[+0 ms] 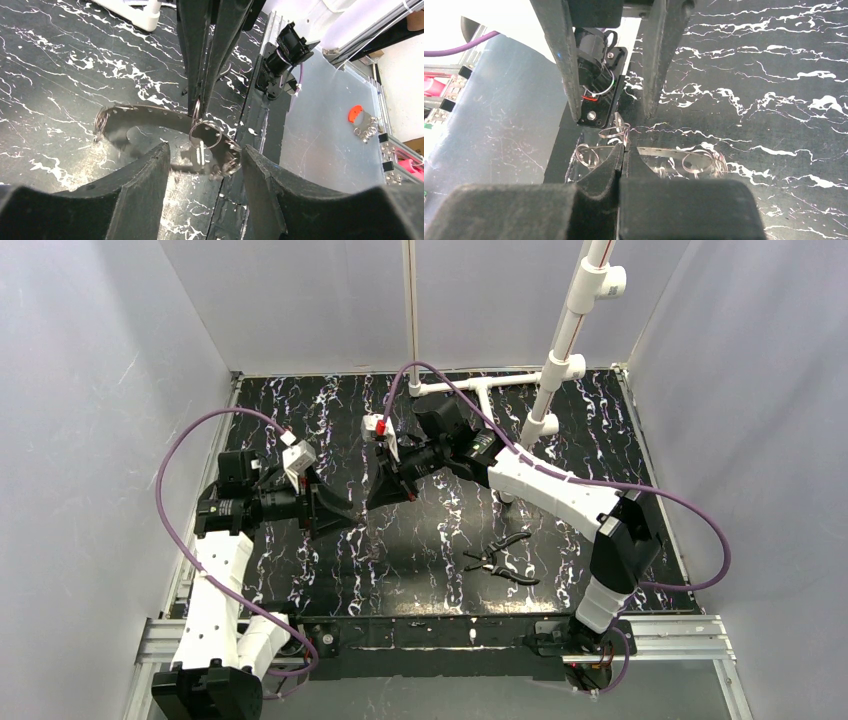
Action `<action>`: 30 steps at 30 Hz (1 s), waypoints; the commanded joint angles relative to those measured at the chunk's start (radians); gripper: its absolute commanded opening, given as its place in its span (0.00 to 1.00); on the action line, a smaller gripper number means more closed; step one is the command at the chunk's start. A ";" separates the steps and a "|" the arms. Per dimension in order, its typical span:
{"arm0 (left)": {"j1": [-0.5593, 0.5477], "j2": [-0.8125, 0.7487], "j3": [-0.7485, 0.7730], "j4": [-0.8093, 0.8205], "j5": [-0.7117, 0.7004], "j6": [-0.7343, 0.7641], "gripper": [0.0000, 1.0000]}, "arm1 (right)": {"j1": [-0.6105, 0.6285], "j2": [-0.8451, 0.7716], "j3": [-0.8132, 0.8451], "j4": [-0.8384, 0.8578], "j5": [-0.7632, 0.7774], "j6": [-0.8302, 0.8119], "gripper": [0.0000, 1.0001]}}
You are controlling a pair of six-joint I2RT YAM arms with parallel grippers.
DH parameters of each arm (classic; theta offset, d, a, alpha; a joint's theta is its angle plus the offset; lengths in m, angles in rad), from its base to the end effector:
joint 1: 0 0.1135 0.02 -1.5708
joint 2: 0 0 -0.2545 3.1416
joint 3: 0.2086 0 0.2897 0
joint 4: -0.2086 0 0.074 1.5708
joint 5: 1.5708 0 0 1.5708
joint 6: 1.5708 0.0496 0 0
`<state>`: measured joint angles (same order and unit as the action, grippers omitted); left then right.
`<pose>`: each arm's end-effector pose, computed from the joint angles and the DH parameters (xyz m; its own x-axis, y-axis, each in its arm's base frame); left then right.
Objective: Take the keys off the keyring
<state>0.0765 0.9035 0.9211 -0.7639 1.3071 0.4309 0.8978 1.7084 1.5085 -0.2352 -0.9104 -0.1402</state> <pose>0.2117 -0.0318 0.3194 -0.3282 0.0840 -0.9409 0.9068 0.3070 -0.2889 0.2432 0.3679 0.3241 -0.1308 -0.3015 -0.9444 -0.9537 -0.2219 0.2029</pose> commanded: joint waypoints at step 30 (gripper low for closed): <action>0.005 -0.027 -0.104 0.042 0.068 0.059 0.00 | 0.004 -0.026 0.015 0.211 -0.100 0.192 0.01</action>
<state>0.0765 0.8864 0.8394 -0.7136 1.3617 0.4789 0.8978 1.7061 1.5085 -0.1150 -0.9730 0.0078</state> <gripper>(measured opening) 0.015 0.031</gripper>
